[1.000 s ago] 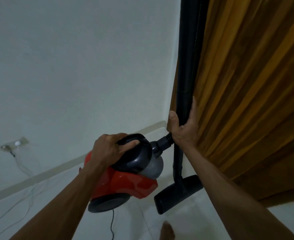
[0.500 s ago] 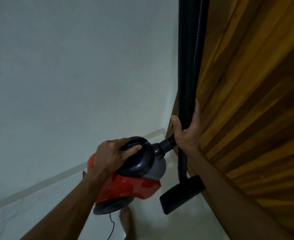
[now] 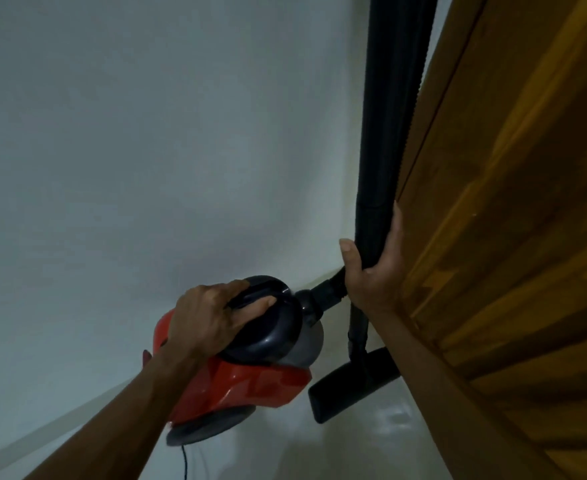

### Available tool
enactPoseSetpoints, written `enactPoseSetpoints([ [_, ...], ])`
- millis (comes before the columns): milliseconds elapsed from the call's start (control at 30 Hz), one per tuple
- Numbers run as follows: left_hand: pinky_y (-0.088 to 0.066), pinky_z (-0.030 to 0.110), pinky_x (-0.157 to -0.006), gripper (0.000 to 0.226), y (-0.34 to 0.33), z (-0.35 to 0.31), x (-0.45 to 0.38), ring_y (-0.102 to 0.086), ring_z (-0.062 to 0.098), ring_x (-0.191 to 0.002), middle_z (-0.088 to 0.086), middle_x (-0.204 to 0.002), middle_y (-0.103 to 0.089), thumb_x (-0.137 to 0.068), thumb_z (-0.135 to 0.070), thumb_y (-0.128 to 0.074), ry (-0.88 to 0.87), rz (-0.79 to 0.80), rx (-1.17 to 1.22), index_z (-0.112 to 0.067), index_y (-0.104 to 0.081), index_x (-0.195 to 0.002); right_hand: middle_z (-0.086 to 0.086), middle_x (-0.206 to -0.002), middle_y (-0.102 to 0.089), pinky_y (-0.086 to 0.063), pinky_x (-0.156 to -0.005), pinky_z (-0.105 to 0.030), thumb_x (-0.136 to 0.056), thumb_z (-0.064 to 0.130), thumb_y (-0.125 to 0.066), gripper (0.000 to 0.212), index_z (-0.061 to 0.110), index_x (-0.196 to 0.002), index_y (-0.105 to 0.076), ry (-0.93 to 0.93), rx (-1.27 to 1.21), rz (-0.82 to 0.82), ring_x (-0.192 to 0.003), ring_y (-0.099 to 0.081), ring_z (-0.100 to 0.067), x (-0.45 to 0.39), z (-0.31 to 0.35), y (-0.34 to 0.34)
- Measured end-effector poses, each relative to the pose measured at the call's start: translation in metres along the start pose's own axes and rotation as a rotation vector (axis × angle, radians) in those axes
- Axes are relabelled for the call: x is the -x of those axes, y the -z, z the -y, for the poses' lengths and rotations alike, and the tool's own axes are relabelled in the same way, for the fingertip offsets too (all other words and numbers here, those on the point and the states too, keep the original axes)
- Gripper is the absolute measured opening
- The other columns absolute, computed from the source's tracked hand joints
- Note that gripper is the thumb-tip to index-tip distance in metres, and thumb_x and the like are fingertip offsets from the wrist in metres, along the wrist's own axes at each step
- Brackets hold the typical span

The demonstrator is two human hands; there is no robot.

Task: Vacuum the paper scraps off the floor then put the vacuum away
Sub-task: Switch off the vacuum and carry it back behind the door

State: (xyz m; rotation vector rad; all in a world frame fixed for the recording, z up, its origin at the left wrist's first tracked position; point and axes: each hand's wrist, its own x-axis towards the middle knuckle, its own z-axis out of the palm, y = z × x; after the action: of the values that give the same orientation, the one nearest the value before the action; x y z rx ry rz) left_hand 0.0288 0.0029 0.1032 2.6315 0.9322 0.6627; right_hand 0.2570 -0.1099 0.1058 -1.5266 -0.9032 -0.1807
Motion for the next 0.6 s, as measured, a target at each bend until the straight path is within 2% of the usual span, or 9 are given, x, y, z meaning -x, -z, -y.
enactPoseSetpoints([
  [133, -0.057, 0.035, -0.061, 0.052, -0.089, 0.047, 0.005, -0.074, 0.022, -0.070, -0.003, -0.082, -0.079, -0.079, -0.070, -0.054, -0.057, -0.037, -0.012, -0.028, -0.078, -0.099, 0.011, -0.144, -0.040, -0.035, -0.108, -0.014, -0.091, 0.056, -0.058, 0.091, -0.002, -0.153, -0.025, -0.038, 0.003, 0.038, -0.132, -0.041, 0.001, 0.041, -0.083, -0.024],
  [233, -0.055, 0.034, -0.058, 0.049, -0.152, 0.080, 0.013, -0.072, 0.023, -0.067, -0.003, -0.077, -0.077, -0.079, -0.070, -0.055, -0.071, -0.063, -0.029, -0.028, -0.078, -0.093, 0.004, -0.142, -0.041, -0.037, -0.102, -0.008, -0.089, 0.048, -0.059, 0.089, 0.001, -0.155, -0.023, -0.031, 0.025, 0.063, -0.126, -0.045, -0.001, 0.067, -0.137, -0.042],
  [267, -0.055, 0.034, -0.056, 0.048, -0.172, 0.091, 0.015, -0.071, 0.023, -0.065, -0.003, -0.074, -0.077, -0.079, -0.070, -0.056, -0.071, -0.071, -0.031, -0.028, -0.078, -0.091, 0.003, -0.142, -0.042, -0.038, -0.102, -0.009, -0.089, 0.047, -0.059, 0.088, 0.001, -0.155, -0.022, -0.020, 0.035, 0.070, -0.126, -0.046, -0.001, 0.076, -0.155, -0.049],
  [433, -0.051, 0.034, -0.050, 0.052, -0.247, 0.133, 0.022, -0.067, 0.022, -0.056, -0.003, -0.064, -0.072, -0.079, -0.074, -0.053, -0.051, -0.103, 0.006, -0.026, -0.075, -0.081, -0.013, -0.144, -0.047, -0.047, -0.106, -0.046, -0.090, 0.049, -0.059, 0.089, 0.002, -0.156, -0.021, 0.034, 0.078, 0.088, -0.131, -0.049, -0.026, 0.106, -0.231, -0.079],
  [600, -0.054, 0.038, -0.056, 0.063, -0.286, 0.153, 0.022, -0.070, 0.021, -0.063, -0.002, -0.067, -0.074, -0.075, -0.080, -0.047, 0.044, -0.108, 0.035, -0.024, -0.075, -0.080, -0.021, -0.153, -0.037, -0.041, -0.109, -0.057, -0.091, 0.050, -0.059, 0.092, 0.004, -0.156, -0.014, 0.024, 0.066, 0.091, -0.140, -0.040, -0.034, 0.115, -0.274, -0.107],
])
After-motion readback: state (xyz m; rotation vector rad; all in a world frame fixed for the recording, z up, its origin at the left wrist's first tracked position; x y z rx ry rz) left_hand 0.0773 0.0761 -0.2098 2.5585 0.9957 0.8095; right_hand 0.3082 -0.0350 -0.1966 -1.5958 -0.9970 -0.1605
